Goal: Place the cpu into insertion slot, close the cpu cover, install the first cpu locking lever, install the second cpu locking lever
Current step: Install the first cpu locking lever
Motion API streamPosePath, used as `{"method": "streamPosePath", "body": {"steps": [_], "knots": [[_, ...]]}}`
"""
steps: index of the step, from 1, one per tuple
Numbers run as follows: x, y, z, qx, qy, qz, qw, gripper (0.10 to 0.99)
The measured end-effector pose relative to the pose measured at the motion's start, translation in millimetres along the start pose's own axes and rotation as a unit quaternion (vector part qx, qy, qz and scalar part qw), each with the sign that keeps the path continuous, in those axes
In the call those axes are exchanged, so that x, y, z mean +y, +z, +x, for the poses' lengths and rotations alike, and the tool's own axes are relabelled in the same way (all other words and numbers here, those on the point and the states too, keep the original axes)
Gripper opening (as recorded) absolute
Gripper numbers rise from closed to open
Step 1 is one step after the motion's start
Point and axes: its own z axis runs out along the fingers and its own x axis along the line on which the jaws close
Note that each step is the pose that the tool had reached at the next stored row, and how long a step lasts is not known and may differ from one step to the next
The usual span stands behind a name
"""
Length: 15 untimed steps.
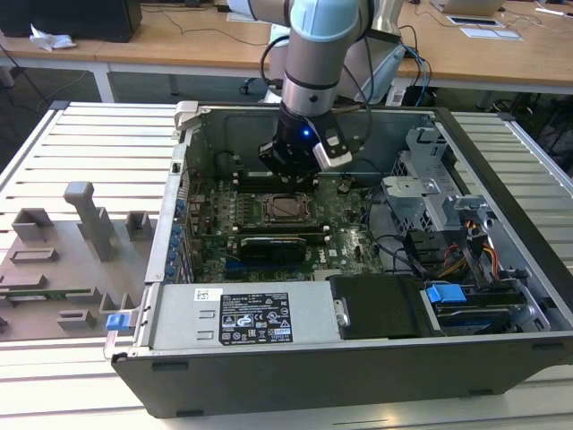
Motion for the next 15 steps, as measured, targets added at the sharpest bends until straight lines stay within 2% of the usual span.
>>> {"method": "streamPosePath", "body": {"steps": [7, 12, 14, 15], "knots": [[0.0, 2.6, -2.3, 0.0, 0.0, -0.0029, 1.0, 0.106], [0.2, -6.1, -1.9, 0.0001, -0.001, -0.0025, 1.0, 0.106], [-3.4, -6.9, -1.8, 0.0, 0.0, -0.0011, 1.0, 0.106], [-8.3, -7.2, -1.6, 0.0001, 0.0, 0.0009, 1.0, 0.106]]}}
